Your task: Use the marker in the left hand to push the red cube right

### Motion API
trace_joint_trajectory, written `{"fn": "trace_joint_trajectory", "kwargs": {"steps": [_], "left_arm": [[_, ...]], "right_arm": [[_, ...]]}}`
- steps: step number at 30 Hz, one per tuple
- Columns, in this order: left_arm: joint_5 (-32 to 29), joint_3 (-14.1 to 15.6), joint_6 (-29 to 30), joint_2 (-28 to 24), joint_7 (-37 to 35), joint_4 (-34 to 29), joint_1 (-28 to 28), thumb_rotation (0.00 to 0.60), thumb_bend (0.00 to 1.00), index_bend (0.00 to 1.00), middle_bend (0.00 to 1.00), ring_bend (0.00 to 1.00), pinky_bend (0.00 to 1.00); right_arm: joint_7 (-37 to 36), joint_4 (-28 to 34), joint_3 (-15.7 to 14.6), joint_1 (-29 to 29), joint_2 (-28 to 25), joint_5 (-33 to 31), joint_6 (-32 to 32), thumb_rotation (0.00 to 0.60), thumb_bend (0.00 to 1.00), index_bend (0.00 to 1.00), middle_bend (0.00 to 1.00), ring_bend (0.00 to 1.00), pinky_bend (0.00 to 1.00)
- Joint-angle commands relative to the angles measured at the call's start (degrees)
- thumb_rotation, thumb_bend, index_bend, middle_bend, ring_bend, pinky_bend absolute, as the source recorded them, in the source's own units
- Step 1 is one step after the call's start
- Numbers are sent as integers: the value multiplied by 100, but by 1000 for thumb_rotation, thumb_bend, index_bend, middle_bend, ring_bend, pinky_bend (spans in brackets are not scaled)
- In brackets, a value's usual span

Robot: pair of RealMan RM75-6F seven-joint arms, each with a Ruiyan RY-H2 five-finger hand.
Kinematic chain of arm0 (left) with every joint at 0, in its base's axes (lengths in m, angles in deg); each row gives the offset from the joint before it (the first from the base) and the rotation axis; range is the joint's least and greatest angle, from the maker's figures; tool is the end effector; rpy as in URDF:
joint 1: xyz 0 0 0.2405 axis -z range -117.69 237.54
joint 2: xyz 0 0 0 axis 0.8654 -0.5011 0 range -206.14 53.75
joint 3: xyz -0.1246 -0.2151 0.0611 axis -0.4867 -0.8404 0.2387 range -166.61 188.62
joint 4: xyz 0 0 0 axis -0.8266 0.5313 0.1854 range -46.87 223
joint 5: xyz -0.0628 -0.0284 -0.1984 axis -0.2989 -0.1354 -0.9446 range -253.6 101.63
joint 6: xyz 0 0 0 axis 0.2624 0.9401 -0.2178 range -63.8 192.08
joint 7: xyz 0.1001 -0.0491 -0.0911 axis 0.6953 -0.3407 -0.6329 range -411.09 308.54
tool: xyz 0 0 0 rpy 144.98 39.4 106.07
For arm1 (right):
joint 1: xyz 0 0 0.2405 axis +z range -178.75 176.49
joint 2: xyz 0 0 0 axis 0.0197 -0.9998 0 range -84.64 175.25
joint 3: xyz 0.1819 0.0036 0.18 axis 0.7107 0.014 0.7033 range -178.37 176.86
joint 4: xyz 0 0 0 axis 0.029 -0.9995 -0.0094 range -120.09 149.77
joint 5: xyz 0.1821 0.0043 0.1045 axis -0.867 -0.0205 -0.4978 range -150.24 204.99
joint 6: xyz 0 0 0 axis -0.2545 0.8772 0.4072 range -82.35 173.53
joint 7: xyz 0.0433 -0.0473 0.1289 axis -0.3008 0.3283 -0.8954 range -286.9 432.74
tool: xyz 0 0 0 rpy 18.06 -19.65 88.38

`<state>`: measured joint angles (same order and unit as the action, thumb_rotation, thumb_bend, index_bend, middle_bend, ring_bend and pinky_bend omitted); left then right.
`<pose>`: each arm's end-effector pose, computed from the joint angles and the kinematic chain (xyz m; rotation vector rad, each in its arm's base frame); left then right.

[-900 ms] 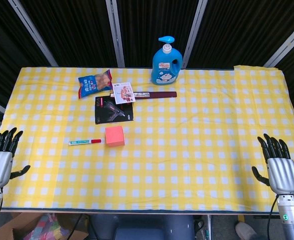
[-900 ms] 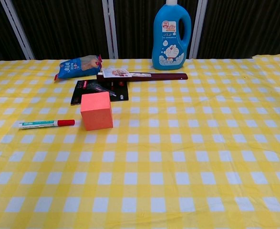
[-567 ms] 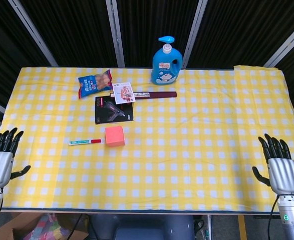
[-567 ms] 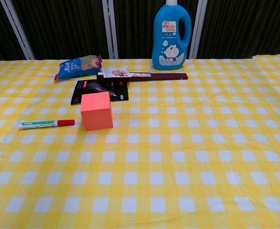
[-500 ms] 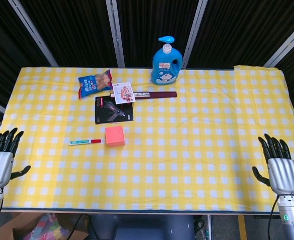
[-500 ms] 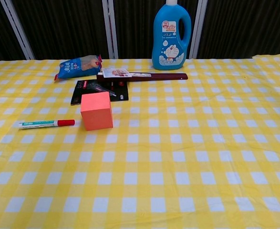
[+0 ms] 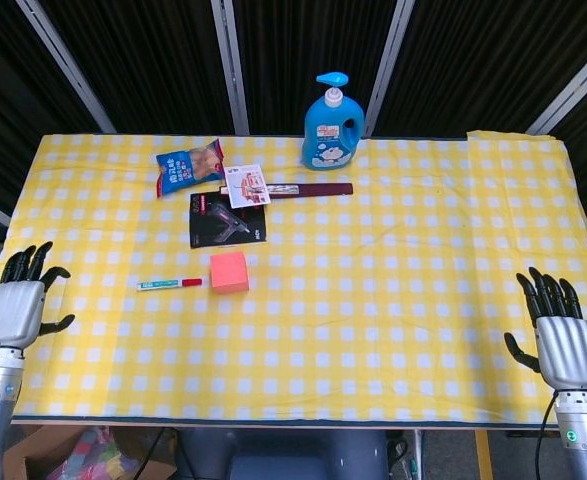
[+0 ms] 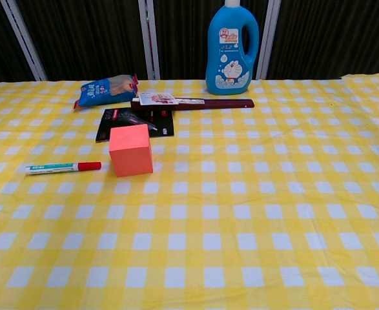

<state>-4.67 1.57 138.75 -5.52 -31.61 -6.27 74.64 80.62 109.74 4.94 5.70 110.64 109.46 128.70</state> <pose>-0.2859 0.2518 0.1205 -1.4121 -0.8607 -0.7433 -0.2999 -0.2006 0.1539 1.3687 -0.8554 0.8616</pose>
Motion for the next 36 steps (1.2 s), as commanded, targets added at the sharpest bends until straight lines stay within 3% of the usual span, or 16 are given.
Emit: {"fn": "trace_joint_trajectory", "kwargs": {"steps": [1,14,36], "left_arm": [[-463,-230,-373,255,438,28,365,600,199,367,51,0,78],[-1977,-570,-1060,1335,1615,714,1361,600,267,402,55,0,78],[-2723,-477,-1198,2494,2130,1852,2032,600,303,438,61,0,78]], "right_arm": [[-21,0,2,1,-4,-4,-8,600,378,0,0,0,0],[-96,2,3,7,-16,11,-20,600,378,0,0,0,0],[-207,8,8,11,-30,27,-26,600,378,0,0,0,0]]}}
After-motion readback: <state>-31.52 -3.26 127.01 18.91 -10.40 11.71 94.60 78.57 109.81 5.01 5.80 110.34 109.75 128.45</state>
